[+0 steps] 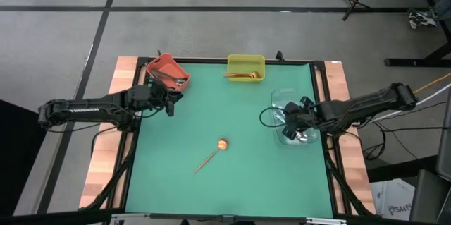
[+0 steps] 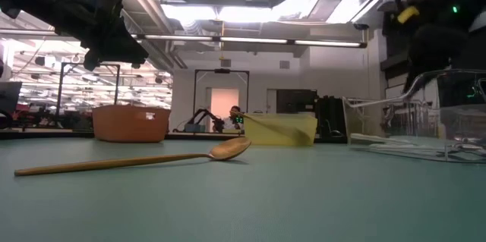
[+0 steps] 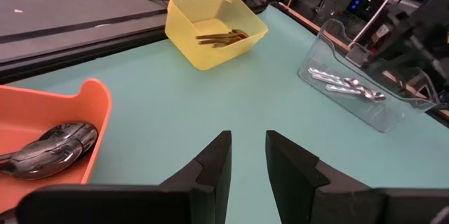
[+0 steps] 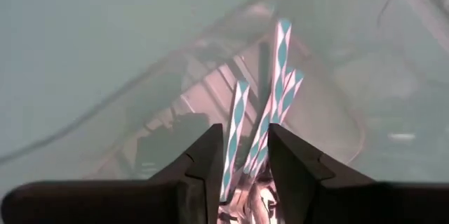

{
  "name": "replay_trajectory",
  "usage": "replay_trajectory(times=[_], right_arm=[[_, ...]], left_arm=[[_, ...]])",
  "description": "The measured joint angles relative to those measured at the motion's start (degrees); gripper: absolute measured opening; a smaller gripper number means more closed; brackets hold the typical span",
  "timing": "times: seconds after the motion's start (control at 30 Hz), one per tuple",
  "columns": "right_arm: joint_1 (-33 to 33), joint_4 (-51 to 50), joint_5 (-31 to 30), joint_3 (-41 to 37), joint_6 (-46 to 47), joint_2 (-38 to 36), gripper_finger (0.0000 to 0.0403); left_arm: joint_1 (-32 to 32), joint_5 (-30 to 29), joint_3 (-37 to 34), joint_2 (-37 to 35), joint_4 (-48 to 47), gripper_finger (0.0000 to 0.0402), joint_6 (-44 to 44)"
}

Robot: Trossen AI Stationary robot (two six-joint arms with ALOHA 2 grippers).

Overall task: Sort silverware by color (type)
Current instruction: Put the gold spoon into the yellow bin

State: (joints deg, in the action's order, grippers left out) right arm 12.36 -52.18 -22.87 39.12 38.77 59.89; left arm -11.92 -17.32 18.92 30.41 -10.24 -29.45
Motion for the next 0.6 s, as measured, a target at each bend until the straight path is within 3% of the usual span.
replay_trajectory(times=[0.3,0.6], right_arm=[[0.00,-0.78,-0.22,11.50,-5.09,-0.01,0.0104],[0.00,14.56,-0.90,14.31,-14.97,0.37,0.0104]], left_arm=[[0.01,2.88,0.00,0.01,0.02,0.0082,4.14],[2.54,16.10,0.00,-0.32,4.64,0.0082,12.10]])
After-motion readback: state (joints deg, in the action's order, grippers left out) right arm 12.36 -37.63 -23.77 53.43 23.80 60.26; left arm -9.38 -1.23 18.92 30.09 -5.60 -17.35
